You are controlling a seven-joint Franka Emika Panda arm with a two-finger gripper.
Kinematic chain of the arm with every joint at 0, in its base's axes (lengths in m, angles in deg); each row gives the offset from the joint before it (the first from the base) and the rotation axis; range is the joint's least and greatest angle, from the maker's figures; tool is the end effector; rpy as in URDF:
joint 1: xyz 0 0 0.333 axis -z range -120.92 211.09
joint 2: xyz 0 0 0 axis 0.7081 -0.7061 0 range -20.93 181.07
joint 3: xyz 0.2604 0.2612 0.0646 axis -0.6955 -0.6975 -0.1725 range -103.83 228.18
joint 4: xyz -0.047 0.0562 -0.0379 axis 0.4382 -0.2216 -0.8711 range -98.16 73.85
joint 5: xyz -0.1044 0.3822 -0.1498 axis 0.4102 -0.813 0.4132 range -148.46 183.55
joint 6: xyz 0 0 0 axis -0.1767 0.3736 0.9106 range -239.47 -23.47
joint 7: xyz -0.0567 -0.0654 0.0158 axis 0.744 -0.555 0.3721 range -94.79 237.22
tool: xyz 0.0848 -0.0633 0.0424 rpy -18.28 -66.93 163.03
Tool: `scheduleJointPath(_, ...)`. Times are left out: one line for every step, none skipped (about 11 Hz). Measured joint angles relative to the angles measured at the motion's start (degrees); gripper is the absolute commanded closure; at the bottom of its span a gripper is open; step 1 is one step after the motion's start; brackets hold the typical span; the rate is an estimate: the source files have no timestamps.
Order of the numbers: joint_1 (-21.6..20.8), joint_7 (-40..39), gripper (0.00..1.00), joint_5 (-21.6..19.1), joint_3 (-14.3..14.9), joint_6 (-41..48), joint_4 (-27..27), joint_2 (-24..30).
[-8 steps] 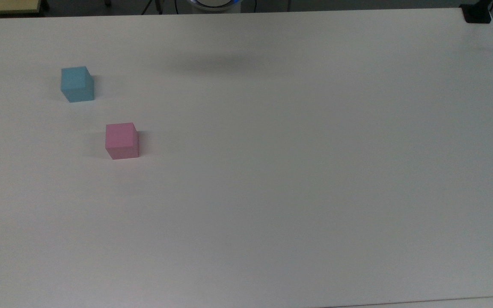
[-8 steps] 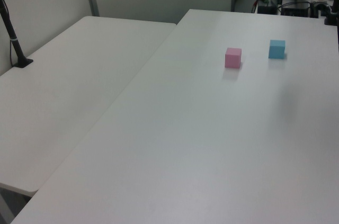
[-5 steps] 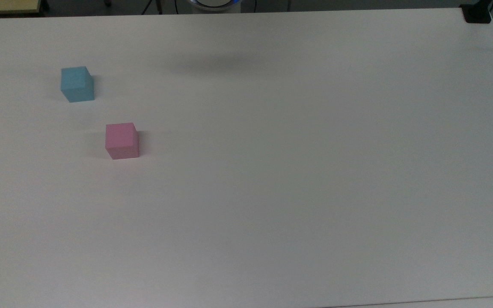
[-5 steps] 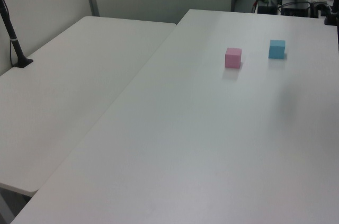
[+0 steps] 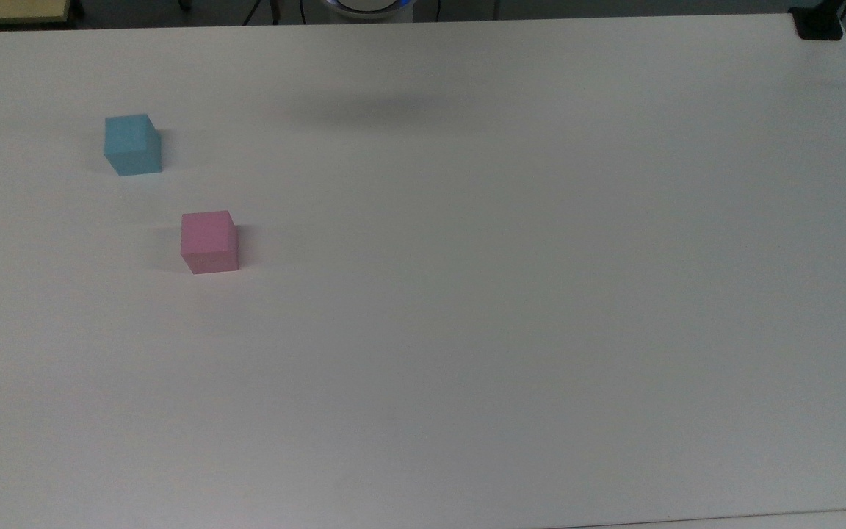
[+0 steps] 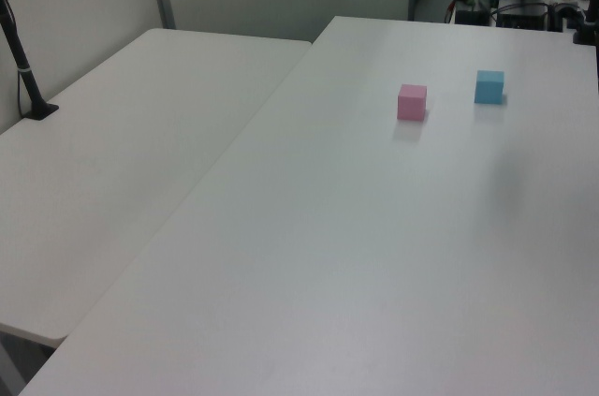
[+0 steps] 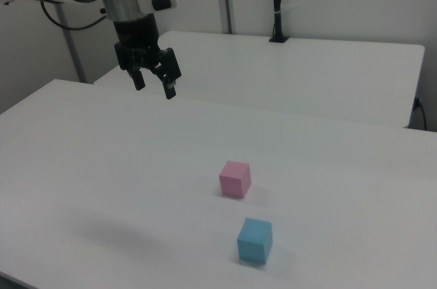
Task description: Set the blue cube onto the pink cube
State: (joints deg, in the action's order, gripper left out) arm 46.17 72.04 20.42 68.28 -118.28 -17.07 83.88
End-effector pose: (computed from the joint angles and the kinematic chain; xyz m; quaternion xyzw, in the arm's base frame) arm 0.5623 -0.0788 0.6767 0.9971 -0.0688 0.0222 0.0227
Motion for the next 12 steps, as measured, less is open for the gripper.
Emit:
scheduleJointPath(0.0, 0.0, 0.00, 0.0, 0.0, 0.0, 0.0, 0.0)
scheduleJointPath(0.0, 0.0, 0.00, 0.0, 0.0, 0.0, 0.0, 0.0)
scheduleJointPath(0.0, 0.0, 0.00, 0.0, 0.0, 0.0, 0.0, 0.0)
scheduleJointPath(0.0, 0.0, 0.00, 0.0, 0.0, 0.0, 0.0, 0.0)
scheduleJointPath(0.2, 0.0, 0.00, 0.0, 0.0, 0.0, 0.0, 0.0)
scheduleJointPath(0.4, 0.0, 0.00, 0.0, 0.0, 0.0, 0.0, 0.0)
scheduleJointPath(0.7, -0.9, 0.00, 0.1, 0.0, 0.0, 0.0, 0.0)
scheduleJointPath(1.5, -4.6, 0.00, 0.7, 0.0, 0.3, 0.0, 0.0)
scheduleJointPath(3.2, -11.4, 0.00, 1.0, 0.0, 1.0, -0.1, 0.0)
scheduleJointPath(5.6, -20.4, 0.00, 1.4, 0.1, 1.4, -0.5, -0.1)
scheduleJointPath(8.3, -29.2, 0.00, 2.2, 0.2, 1.5, -1.2, -0.1)
scheduleJointPath(10.9, -35.7, 0.00, 2.6, 0.4, 1.5, -2.0, -0.3)
